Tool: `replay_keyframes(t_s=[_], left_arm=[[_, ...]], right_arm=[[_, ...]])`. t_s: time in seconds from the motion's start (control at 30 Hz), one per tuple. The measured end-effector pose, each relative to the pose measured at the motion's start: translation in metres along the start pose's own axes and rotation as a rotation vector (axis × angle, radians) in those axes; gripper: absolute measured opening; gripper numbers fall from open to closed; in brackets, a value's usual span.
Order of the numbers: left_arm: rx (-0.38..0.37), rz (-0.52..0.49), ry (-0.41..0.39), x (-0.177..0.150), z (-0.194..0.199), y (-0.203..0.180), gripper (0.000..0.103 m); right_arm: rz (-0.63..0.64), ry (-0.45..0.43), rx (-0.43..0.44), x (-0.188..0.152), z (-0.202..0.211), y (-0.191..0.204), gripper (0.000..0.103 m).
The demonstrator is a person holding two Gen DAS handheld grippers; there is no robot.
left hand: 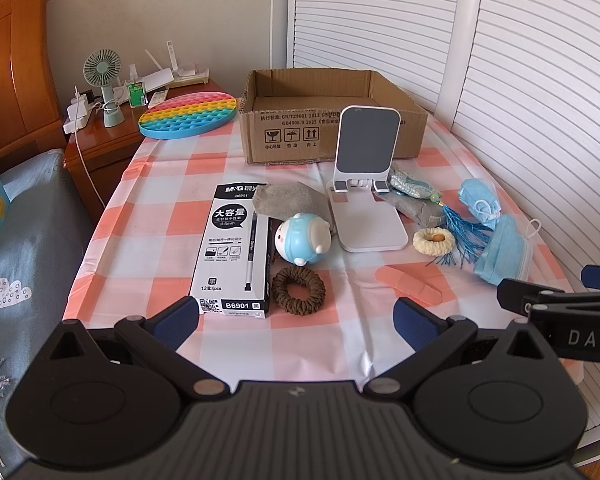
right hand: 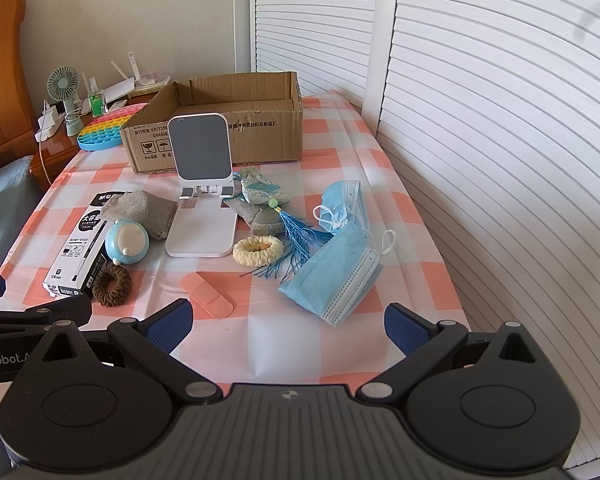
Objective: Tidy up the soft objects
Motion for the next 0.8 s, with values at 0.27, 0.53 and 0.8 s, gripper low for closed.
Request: replay_keyframes(t_s=[0.27, 0.53, 0.8], left_arm=[[-0.004, 0.0, -0.004, 0.001, 0.0, 0.0, 0.102], [-0.013, -0.015, 0.002, -0.001, -0.008, 0.0, 0.102], [-0.039, -0.036, -0.007, 0.001, -0.011, 0.0, 0.102]], right_arm=[[0.002, -0.005, 0.002, 0.002, 0.001, 0.0, 0.103], [0.022, -0.005, 0.012, 0.003, -0.002, 0.003, 0.103], [0.048, -0.018, 0.021, 0.007, -0.006, 0.004, 0.103]])
Point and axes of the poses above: each gripper's, at about its wrist camera, not at the fingertips, and z roughly against the way its jaws point, y to its left, x to its top, the point moved 5 cm from there along -z, roughly the way its jaws point, and after that the axes turned 7 degrees about x, right-handed, at the moved point
